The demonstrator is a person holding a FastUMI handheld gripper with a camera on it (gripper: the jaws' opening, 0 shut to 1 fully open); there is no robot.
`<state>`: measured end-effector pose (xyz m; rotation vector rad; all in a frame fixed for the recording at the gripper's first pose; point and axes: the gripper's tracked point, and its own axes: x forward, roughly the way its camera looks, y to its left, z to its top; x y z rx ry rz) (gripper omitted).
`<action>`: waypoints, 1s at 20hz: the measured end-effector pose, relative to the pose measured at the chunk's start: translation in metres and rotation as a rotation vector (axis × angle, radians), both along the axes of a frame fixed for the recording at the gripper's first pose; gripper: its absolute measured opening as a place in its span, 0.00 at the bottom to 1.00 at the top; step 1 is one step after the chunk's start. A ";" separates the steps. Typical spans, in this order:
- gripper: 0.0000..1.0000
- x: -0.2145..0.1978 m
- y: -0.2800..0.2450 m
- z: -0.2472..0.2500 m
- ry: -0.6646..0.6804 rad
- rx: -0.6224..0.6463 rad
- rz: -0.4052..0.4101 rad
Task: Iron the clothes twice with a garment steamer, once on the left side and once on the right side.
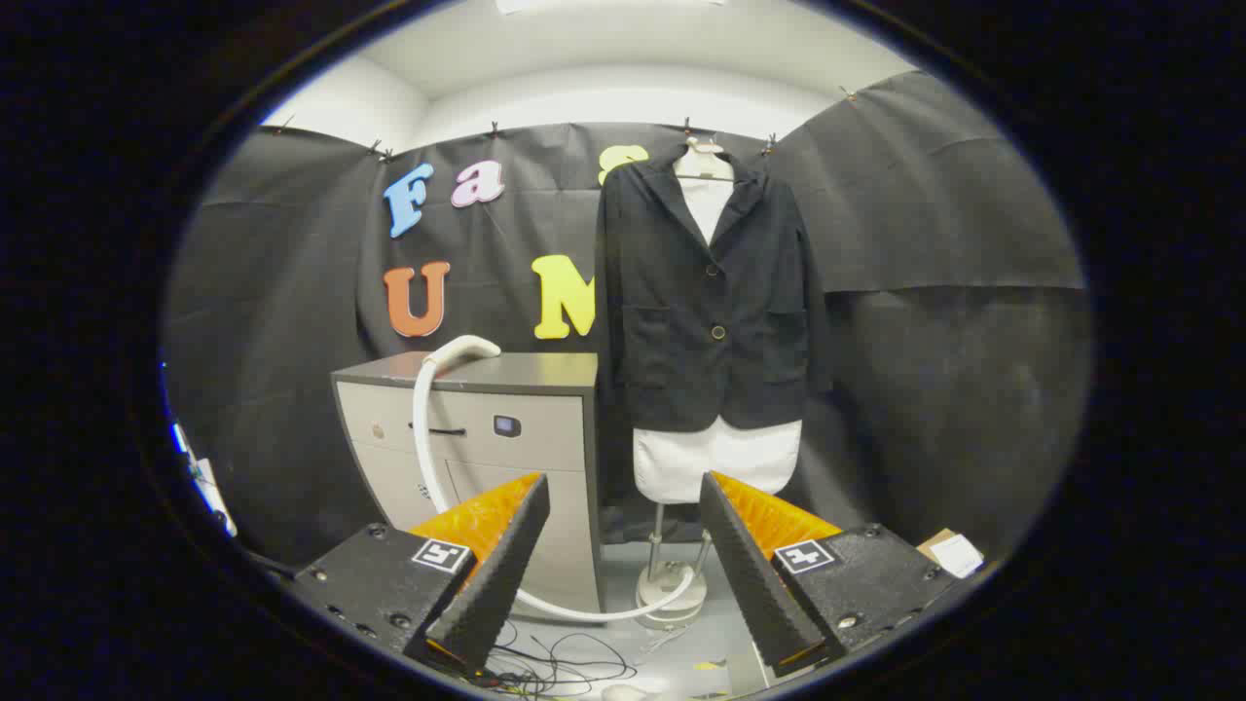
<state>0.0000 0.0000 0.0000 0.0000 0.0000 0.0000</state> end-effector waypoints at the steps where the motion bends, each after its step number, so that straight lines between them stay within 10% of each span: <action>1: 0.99 0.000 0.000 0.000 0.001 -0.004 -0.004; 20: 0.99 0.004 0.033 0.017 0.051 0.032 -0.019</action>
